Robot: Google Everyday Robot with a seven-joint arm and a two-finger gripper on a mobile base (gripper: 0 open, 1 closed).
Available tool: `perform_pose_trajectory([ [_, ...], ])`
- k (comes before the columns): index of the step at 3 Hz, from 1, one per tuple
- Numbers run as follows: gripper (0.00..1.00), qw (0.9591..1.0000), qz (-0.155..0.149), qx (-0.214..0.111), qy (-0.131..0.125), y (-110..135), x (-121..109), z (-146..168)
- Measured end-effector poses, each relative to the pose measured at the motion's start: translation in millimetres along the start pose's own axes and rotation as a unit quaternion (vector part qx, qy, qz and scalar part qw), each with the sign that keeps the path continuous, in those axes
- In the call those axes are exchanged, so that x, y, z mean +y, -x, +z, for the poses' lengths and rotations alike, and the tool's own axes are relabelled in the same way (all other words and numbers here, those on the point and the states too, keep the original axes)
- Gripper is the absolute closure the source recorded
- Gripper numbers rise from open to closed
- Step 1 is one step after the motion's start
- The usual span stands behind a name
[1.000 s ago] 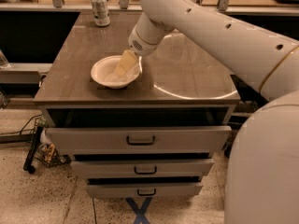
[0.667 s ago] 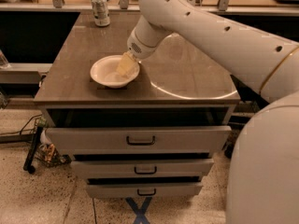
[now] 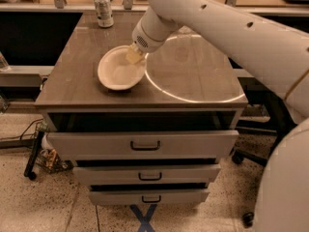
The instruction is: Move paper bowl near water bottle
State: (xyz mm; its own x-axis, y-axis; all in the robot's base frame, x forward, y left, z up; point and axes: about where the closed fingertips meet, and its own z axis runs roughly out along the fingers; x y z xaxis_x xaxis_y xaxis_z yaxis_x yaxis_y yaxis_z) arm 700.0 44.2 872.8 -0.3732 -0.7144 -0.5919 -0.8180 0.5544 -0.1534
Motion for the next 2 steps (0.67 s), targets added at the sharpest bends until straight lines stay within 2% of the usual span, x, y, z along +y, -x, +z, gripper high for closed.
perform_pose_trajectory([
  [1,1.00,0.9978,-0.021,-0.027,-0.057,12.9,-21.7,-57.9],
  [2,1.00,0.9976,-0.020,-0.029,-0.059,13.2,-23.0,-58.6],
])
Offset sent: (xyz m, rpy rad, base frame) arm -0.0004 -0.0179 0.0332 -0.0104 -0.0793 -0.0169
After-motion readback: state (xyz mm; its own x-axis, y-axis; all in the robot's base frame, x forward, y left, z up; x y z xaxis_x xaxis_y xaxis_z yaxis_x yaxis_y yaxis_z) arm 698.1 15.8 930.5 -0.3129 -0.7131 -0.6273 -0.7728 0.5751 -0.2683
